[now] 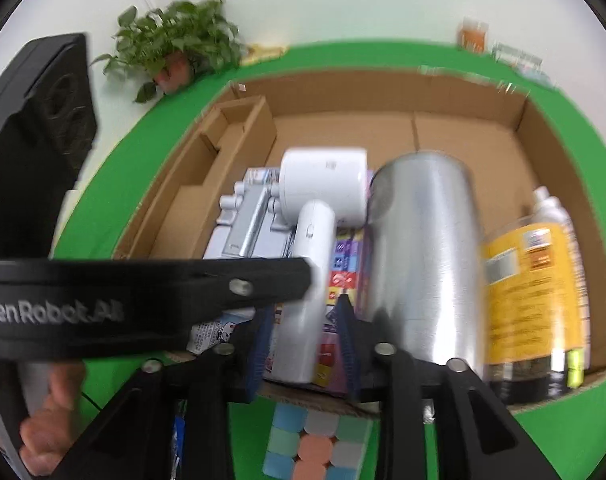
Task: Organize rigid objects
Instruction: 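Lower the hair dryer into the box beside the phone stand, then open the tools to release the hair dryer and withdraw, then reach both tools to the blue stapler on the table, then grasp the blue stapler with the right tool while the left tool closes on it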
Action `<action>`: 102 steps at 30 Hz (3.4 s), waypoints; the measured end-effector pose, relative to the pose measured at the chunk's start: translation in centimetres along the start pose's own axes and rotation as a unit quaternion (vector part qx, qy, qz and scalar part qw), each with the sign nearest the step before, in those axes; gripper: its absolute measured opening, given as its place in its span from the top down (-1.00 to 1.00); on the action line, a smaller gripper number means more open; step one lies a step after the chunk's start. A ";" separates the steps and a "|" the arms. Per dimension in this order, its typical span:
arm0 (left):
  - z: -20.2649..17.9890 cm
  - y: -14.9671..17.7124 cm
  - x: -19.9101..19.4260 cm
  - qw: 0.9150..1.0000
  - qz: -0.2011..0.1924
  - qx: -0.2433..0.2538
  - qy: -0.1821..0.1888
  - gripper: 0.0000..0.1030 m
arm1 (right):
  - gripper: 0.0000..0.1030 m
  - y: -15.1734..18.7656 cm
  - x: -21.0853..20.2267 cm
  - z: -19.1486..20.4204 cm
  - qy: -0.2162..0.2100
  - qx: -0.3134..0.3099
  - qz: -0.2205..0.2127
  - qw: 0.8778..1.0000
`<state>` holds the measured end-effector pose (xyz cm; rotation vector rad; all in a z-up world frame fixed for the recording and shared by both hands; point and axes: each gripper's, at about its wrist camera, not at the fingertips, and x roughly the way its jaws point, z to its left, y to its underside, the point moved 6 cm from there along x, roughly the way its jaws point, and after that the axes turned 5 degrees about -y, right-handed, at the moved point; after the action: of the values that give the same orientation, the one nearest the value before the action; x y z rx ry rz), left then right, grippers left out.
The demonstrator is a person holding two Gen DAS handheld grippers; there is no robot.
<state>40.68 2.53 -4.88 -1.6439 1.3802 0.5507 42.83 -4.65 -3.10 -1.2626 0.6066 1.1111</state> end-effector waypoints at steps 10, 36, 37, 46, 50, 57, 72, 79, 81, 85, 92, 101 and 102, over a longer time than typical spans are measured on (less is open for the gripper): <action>-1.8 9.6 -16.2 0.881 -0.384 0.065 -0.268 -0.99 | -0.99 7.1 -12.0 1.4 0.063 -0.079 -0.215 0.971; 7.1 21.5 -4.6 0.977 -0.096 -0.056 -0.180 -0.92 | -0.99 22.4 -9.6 5.4 -0.112 -0.109 -0.075 0.985; 7.2 21.7 -3.9 0.979 -0.080 -0.057 -0.177 -0.82 | -0.99 22.6 -9.1 5.7 -0.119 -0.110 -0.063 0.985; 5.1 22.9 -1.4 0.992 -0.026 -0.065 -0.107 -0.05 | -0.96 24.2 -7.0 6.3 -0.185 -0.093 0.004 0.978; 2.9 23.5 -0.1 0.996 -0.014 -0.059 -0.065 0.01 | -0.96 24.5 -6.3 5.0 -0.191 -0.073 0.011 0.979; -2.6 24.0 2.4 0.997 0.021 -0.078 0.014 0.27 | -0.95 24.7 -6.1 1.5 -0.193 -0.023 0.011 0.981; -4.8 23.8 2.2 0.999 0.006 -0.032 0.008 0.25 | -0.06 25.3 -5.7 -0.6 -0.076 -0.059 -0.010 0.995; -1.8 23.1 -0.8 0.998 -0.030 -0.056 -0.022 0.24 | -0.01 25.4 -6.2 2.9 0.039 -0.207 -0.044 0.977; -0.8 23.2 -1.6 0.997 -0.034 -0.066 -0.023 0.24 | -0.01 25.7 -6.2 4.1 0.080 -0.263 -0.059 0.960; 0.9 23.6 -2.8 0.994 -0.044 -0.088 -0.036 -0.01 | -0.05 26.9 -6.4 6.2 0.143 -0.370 -0.084 0.914; 3.0 24.9 -3.2 0.993 -0.040 -0.104 -0.045 -0.26 | -0.86 27.7 -9.4 7.6 0.007 -0.333 -0.109 0.937; 1.9 25.3 -1.7 0.995 -0.024 -0.089 -0.031 -0.26 | -0.75 25.4 -7.4 6.0 -0.069 -0.204 -0.053 0.975; 2.0 25.2 -1.8 0.995 -0.026 -0.090 -0.033 -0.26 | -0.70 25.5 -7.2 6.2 -0.055 -0.207 -0.052 0.975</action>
<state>16.91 5.66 -13.14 -1.7825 1.2654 0.7096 15.87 -2.95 -6.39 -1.5554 0.2248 1.2492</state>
